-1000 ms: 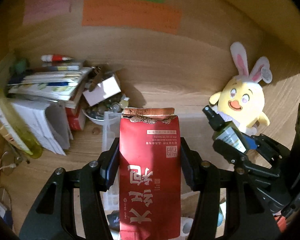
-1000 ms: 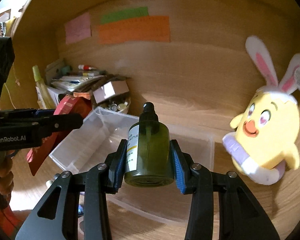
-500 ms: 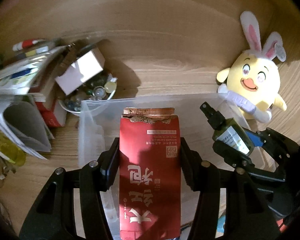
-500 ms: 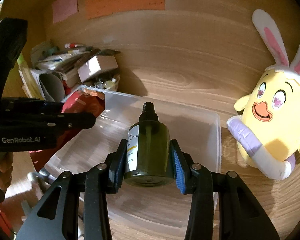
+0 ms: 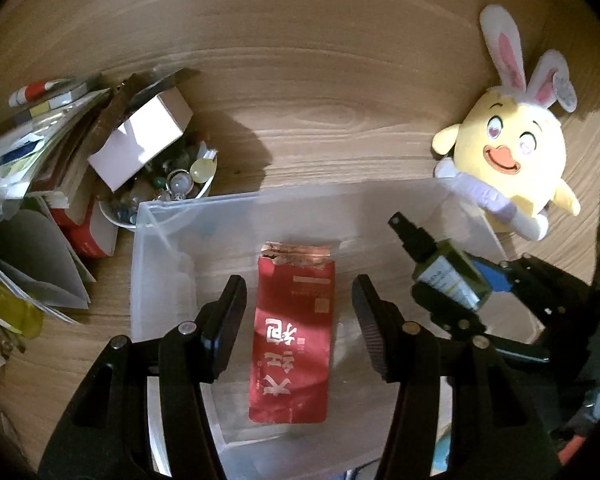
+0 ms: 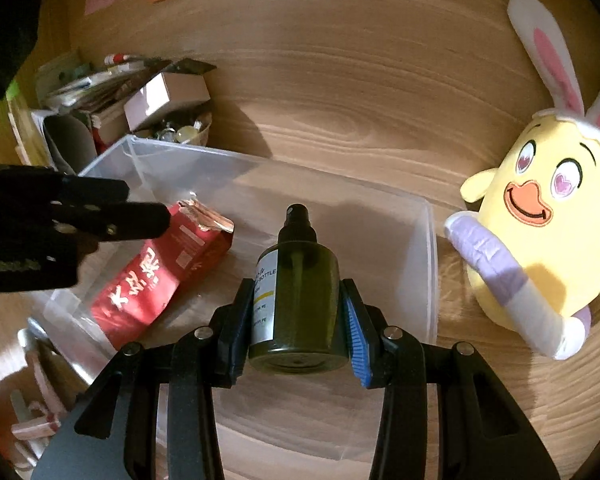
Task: Organize objects
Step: 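Carry both items over the clear box and open both tools to drop them, then grasp the purple-capped tube with the left tool while the right tool grasps the pale green stick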
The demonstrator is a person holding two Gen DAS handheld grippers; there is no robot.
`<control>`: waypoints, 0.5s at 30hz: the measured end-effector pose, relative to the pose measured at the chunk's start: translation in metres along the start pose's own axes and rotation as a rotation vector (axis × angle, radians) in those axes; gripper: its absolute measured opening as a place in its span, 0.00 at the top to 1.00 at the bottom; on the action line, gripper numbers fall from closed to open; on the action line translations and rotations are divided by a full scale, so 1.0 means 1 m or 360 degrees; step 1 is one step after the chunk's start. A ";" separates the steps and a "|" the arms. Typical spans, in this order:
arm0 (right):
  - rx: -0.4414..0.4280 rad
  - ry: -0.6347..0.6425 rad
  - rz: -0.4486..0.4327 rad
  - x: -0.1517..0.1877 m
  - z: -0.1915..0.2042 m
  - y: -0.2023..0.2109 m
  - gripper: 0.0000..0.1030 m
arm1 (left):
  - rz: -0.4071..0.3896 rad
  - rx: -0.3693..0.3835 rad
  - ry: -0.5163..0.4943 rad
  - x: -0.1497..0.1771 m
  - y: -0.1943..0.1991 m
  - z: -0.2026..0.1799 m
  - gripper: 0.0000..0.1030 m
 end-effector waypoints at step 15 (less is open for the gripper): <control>0.0036 -0.0001 -0.0087 -0.002 0.011 0.032 0.41 | -0.0172 -0.0064 -0.0012 0.011 0.056 0.000 0.36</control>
Point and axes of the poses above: each gripper's, at about its wrist camera, not at the fingertips, and y roughly against the way its jaws point, z to its left, x to its underside, the point moved 8 cm from there along -y, roughly the way its jaws point, and after that the axes turned 4 degrees about -x, right-handed, at the moved point
